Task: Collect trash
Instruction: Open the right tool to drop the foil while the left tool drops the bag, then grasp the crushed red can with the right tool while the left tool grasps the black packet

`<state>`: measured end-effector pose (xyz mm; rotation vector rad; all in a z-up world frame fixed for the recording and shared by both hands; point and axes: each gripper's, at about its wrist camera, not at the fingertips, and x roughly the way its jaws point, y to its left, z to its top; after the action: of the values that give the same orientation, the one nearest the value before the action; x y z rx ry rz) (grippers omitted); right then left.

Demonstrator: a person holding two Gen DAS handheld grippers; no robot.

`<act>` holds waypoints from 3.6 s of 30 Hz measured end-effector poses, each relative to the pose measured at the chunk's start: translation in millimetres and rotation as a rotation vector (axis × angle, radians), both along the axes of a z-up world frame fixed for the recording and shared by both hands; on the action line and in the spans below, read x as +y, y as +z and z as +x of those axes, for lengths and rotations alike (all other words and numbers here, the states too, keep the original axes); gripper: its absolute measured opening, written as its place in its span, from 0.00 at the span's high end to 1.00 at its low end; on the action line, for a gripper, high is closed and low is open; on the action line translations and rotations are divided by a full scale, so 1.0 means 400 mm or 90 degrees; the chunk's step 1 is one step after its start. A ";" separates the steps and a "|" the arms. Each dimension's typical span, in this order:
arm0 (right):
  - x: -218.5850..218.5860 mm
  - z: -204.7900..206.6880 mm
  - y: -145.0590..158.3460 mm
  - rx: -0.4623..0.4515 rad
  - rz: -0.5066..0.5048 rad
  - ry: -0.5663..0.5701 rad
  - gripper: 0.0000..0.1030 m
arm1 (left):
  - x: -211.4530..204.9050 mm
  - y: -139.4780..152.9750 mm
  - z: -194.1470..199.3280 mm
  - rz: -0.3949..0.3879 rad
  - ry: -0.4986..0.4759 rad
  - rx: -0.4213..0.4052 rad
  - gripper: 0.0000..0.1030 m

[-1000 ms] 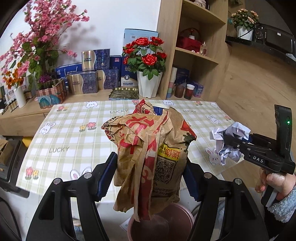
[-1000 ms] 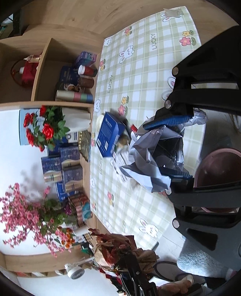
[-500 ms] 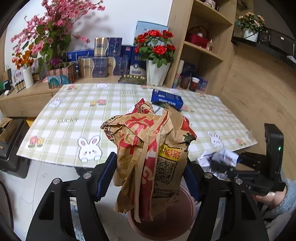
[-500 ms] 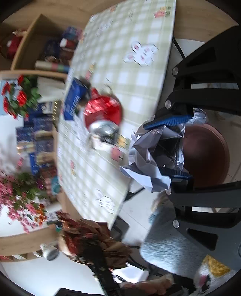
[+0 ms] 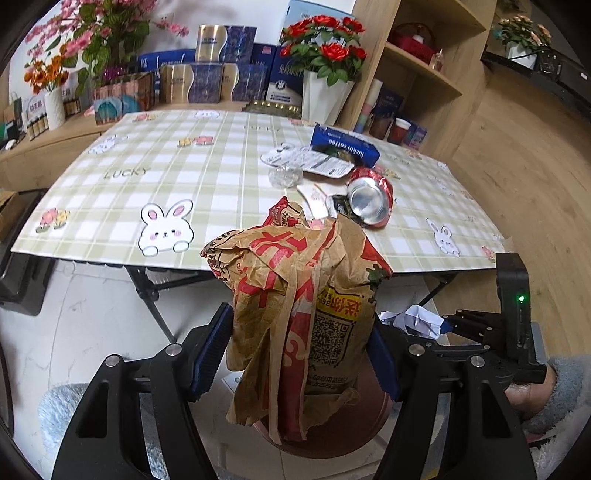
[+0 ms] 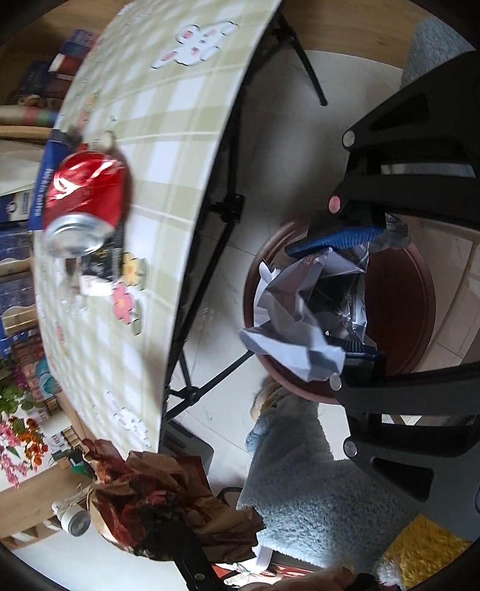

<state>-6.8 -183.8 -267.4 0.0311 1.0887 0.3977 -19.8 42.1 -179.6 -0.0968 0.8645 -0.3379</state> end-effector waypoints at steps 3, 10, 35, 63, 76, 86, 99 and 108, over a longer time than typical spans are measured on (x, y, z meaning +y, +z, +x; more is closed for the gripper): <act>-0.004 0.006 -0.028 0.014 -0.001 -0.002 0.56 | -0.006 -0.016 0.008 0.002 -0.001 0.011 0.35; -0.007 0.006 -0.055 0.034 0.008 -0.012 0.35 | -0.032 -0.048 0.020 0.010 -0.016 0.037 0.34; -0.164 0.016 0.031 -0.108 -0.013 -0.185 0.06 | -0.121 -0.136 0.038 0.055 -0.090 0.115 0.33; -0.218 0.011 0.050 -0.124 -0.033 -0.253 0.06 | -0.073 -0.065 0.116 0.054 0.002 0.009 0.09; -0.247 0.061 0.115 -0.167 -0.064 -0.254 0.05 | -0.027 -0.013 0.173 0.050 0.044 -0.032 0.09; -0.259 0.114 0.133 -0.166 -0.074 -0.256 0.05 | -0.081 0.027 0.231 0.027 0.012 -0.041 0.09; -0.172 0.202 0.149 -0.182 -0.063 -0.155 0.07 | -0.102 0.017 0.272 0.034 0.012 -0.032 0.09; -0.062 0.299 0.157 -0.201 -0.070 -0.055 0.40 | -0.078 0.016 0.293 0.022 0.018 -0.026 0.15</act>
<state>113.0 -208.4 -204.6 -0.0796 0.7932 0.2536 97.4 10.9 -173.1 -0.0703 0.8273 -0.2974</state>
